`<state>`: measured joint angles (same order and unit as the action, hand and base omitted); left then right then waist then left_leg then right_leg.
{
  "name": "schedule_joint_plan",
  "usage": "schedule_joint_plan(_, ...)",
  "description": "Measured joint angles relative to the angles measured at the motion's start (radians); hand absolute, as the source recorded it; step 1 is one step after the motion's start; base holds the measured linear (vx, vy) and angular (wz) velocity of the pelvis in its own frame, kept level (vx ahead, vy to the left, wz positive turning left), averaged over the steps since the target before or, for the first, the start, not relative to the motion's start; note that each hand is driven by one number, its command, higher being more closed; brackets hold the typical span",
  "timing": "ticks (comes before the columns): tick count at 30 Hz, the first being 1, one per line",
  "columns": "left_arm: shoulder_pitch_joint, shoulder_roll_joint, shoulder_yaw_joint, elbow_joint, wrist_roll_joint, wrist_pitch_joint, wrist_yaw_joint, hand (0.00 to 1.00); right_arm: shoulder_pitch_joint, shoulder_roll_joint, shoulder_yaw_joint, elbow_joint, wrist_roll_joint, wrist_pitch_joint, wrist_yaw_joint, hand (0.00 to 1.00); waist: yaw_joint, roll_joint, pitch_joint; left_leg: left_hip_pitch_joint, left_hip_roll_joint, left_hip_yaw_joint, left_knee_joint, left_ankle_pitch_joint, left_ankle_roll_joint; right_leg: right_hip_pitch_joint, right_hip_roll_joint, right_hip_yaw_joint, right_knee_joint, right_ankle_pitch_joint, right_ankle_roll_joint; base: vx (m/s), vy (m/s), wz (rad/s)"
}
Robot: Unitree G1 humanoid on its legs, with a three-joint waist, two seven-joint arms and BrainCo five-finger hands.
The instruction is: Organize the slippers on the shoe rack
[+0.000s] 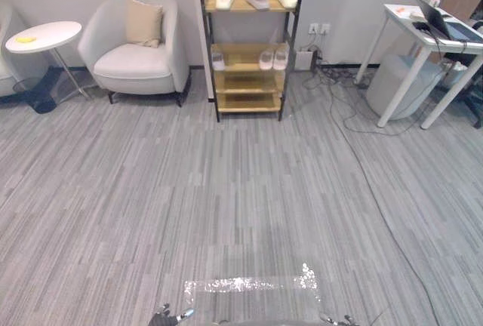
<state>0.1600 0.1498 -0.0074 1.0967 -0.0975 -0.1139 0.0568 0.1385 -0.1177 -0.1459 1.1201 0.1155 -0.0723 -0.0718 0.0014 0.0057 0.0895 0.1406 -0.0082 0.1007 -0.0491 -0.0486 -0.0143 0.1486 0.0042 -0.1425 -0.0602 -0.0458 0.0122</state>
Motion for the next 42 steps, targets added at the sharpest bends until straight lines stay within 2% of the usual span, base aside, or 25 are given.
schedule_joint_plan(4,-0.009,0.001,0.0,0.005,0.019,-0.003,0.0,0.0,-0.012,0.002,0.0,0.008,-0.037,0.0,-0.005,0.0,0.003,-0.004,0.008,0.017,-0.001,-0.002,-0.017,0.001,-0.001,0.02,0.002,-0.007,-0.017,-0.001,0.003,0.05,-0.018,0.03)
schedule_joint_plan(8,-0.015,0.003,0.0,0.004,0.028,-0.006,0.0,0.0,-0.033,0.004,0.0,0.008,-0.037,0.0,-0.006,0.0,0.004,-0.005,0.028,0.027,-0.003,-0.002,-0.021,0.0,-0.002,0.03,0.0,-0.009,-0.02,-0.003,0.007,0.0,0.0,0.0)
schedule_joint_plan(23,-0.019,0.003,0.0,0.004,0.027,-0.007,0.006,0.0,-0.044,0.007,0.001,0.007,-0.037,-0.001,-0.008,0.0,0.006,-0.009,0.039,0.044,-0.002,-0.003,-0.041,0.007,-0.005,0.043,0.003,-0.014,-0.028,-0.003,0.007,-0.02,-0.011,0.01)
schedule_joint_plan(27,-0.026,0.009,0.001,0.004,0.027,-0.007,0.006,0.0,-0.054,0.011,0.002,0.008,-0.036,-0.001,-0.008,0.0,0.006,-0.017,0.054,0.036,0.001,0.0,-0.022,-0.003,-0.012,0.044,0.005,-0.012,-0.028,-0.004,0.006,0.0,0.0,0.0)
schedule_joint_plan(29,-0.036,0.015,0.007,0.002,0.027,-0.007,0.005,0.0,-0.064,0.016,0.003,0.008,-0.035,-0.001,-0.009,0.0,0.006,-0.027,0.069,-0.019,0.008,0.001,0.1,-0.066,-0.015,0.046,0.004,-0.012,-0.028,-0.006,0.004,0.0,-0.016,-0.01)
schedule_joint_plan(31,-0.043,0.011,0.021,-0.001,0.025,-0.007,0.005,0.0,-0.07,0.012,0.007,0.008,-0.035,-0.002,-0.008,0.0,0.008,-0.019,0.078,-0.103,0.039,0.005,0.294,-0.152,-0.03,0.053,0.02,-0.012,-0.027,-0.014,-0.007,0.0,-0.014,-0.02)
schedule_joint_plan(32,-0.045,0.012,0.024,-0.005,0.025,-0.007,0.005,0.0,-0.074,0.012,0.007,0.008,-0.033,-0.003,-0.009,0.0,0.011,-0.017,0.092,-0.149,0.054,0.013,0.419,-0.175,-0.044,0.064,0.026,-0.008,-0.029,-0.033,-0.019,-0.04,-0.016,-0.01)
schedule_joint_plan(34,-0.051,0.004,0.04,-0.02,0.016,-0.007,0.006,0.0,-0.077,0.005,0.006,0.007,-0.033,-0.006,-0.009,0.0,0.016,-0.008,0.105,-0.238,0.09,0.038,0.642,-0.168,-0.039,0.069,0.033,0.011,0.008,-0.058,-0.028,-0.03,-0.019,-0.18)
schedule_joint_plan(35,-0.046,-0.011,0.067,-0.034,0.015,-0.007,0.008,0.0,-0.076,-0.001,0.006,0.001,-0.03,-0.01,-0.011,0.0,0.033,-0.004,0.119,-0.284,0.106,0.046,0.762,-0.145,-0.028,0.085,0.034,0.031,0.036,-0.081,-0.042,0.05,0.001,-0.31)
schedule_joint_plan(36,-0.044,-0.016,0.074,-0.036,0.012,-0.007,0.009,0.0,-0.074,-0.005,0.005,0.004,-0.028,-0.01,-0.013,0.0,0.038,0.002,0.12,-0.315,0.109,0.042,0.824,-0.165,-0.019,0.091,0.03,0.041,0.053,-0.094,-0.052,0.11,0.049,-0.33)
schedule_joint_plan(37,-0.044,-0.022,0.079,-0.04,-0.012,-0.007,0.01,0.0,-0.076,-0.007,0.005,0.004,-0.028,-0.01,-0.016,0.0,0.045,0.004,0.122,-0.359,0.107,0.042,0.832,-0.203,-0.017,0.09,0.014,0.051,0.07,-0.108,-0.063,0.12,0.065,-0.23)
schedule_joint_plan(38,-0.044,-0.024,0.079,-0.044,-0.018,-0.008,0.01,0.0,-0.078,-0.008,0.005,0.004,-0.028,-0.01,-0.016,0.0,0.049,0.004,0.122,-0.376,0.103,0.042,0.815,-0.206,-0.017,0.091,0.007,0.057,0.074,-0.114,-0.063,0.16,0.108,-0.29)
schedule_joint_plan(39,-0.046,-0.025,0.08,-0.047,-0.026,-0.01,0.011,0.0,-0.081,-0.009,0.005,0.004,-0.028,-0.01,-0.017,0.0,0.061,0.004,0.123,-0.399,0.086,0.041,0.718,-0.201,-0.018,0.09,-0.013,0.07,0.075,-0.125,-0.055,0.14,0.1,-0.27)
schedule_joint_plan(40,-0.046,-0.026,0.083,-0.047,-0.028,-0.01,0.011,0.0,-0.085,-0.009,0.005,0.004,-0.028,-0.01,-0.018,0.0,0.064,0.003,0.123,-0.403,0.074,0.035,0.626,-0.184,-0.027,0.089,-0.028,0.077,0.076,-0.132,-0.043,0.26,0.199,-0.43)
schedule_joint_plan(41,-0.043,-0.03,0.088,-0.046,-0.043,-0.01,0.019,0.0,-0.095,-0.011,0.005,0.004,-0.028,-0.01,-0.019,0.0,0.066,0.006,0.125,-0.402,0.047,0.014,0.434,-0.133,-0.051,0.087,-0.056,0.101,0.076,-0.151,-0.023,0.19,0.146,-0.39)
schedule_joint_plan(42,-0.042,-0.033,0.089,-0.046,-0.044,-0.01,0.022,0.0,-0.101,-0.012,0.006,0.004,-0.028,-0.01,-0.019,0.0,0.068,0.009,0.125,-0.401,0.042,0.001,0.371,-0.11,-0.061,0.085,-0.063,0.112,0.076,-0.158,-0.018,0.35,0.294,-0.57)
